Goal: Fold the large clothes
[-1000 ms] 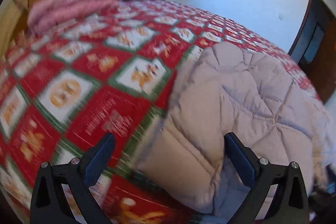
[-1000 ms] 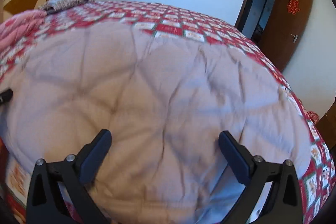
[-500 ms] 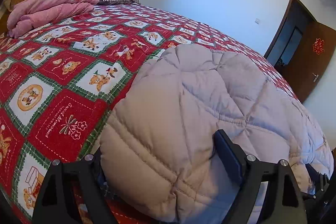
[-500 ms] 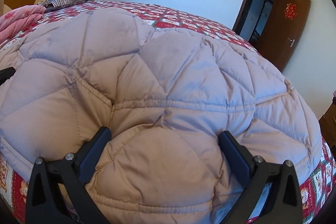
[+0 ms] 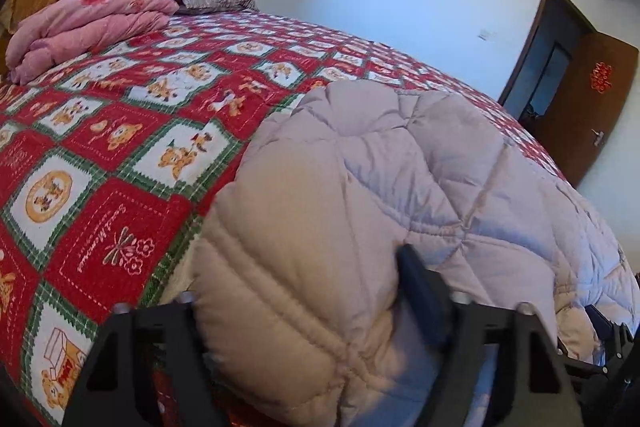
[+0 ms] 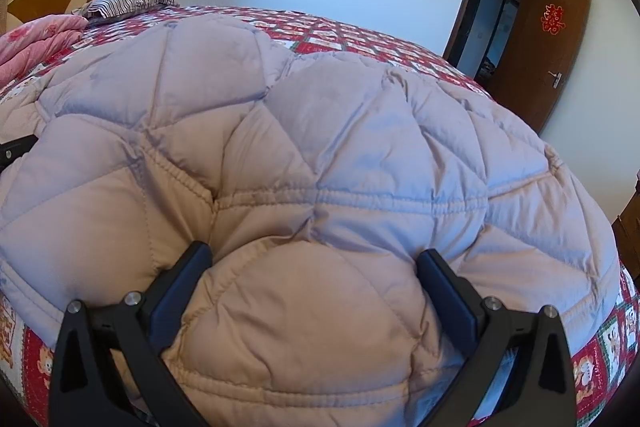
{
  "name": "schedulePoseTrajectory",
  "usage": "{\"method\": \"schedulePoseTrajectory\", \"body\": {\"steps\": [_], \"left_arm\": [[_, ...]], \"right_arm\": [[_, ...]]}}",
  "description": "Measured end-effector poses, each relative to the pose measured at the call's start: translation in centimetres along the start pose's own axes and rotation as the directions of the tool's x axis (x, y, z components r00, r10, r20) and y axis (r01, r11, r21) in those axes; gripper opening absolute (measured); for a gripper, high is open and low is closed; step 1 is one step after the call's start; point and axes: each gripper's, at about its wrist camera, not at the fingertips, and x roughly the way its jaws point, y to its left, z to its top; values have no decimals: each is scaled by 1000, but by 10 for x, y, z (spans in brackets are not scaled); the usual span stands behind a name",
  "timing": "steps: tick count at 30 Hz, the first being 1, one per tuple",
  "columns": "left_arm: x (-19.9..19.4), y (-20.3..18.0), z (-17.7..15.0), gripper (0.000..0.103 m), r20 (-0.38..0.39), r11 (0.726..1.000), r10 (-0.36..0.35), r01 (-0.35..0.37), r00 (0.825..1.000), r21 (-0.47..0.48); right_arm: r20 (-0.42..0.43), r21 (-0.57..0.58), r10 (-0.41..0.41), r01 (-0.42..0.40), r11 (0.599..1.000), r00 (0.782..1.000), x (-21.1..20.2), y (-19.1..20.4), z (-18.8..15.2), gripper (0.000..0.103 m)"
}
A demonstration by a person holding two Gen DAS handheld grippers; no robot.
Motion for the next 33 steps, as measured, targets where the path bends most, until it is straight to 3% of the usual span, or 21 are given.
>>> {"method": "schedulePoseTrajectory", "body": {"steps": [3, 5, 15, 21, 28, 31, 33], "left_arm": [[-6, -1, 5, 31, 10, 999, -43, 43, 999, 9], [-14, -1, 11, 25, 19, 998, -70, 69, 997, 5], [-52, 20, 25, 21, 79, 983, -178, 181, 981, -28], [-85, 49, 37, 21, 152, 989, -144, 149, 978, -22], [-120, 60, 58, 21, 237, 999, -45, 38, 970, 35], [-125, 42, 65, 21, 257, 996, -27, 4, 966, 88], [-131, 24, 69, 21, 282, 991, -38, -1, 959, 136]], "right_arm": [[1, 1, 2, -2, 1000, 1000, 0, -1, 0, 103], [1, 0, 1, -1, 1000, 1000, 0, -1, 0, 103], [-5, -32, -72, 72, 997, 997, -3, 14, 2, 103], [24, -68, -81, 82, 994, 996, -11, 53, 2, 103], [58, -112, 32, -25, 993, 998, -24, 109, 4, 103], [39, -106, 102, -98, 990, 994, -29, 108, 4, 103], [12, -102, 201, -199, 975, 979, -34, 92, 6, 103]]}}
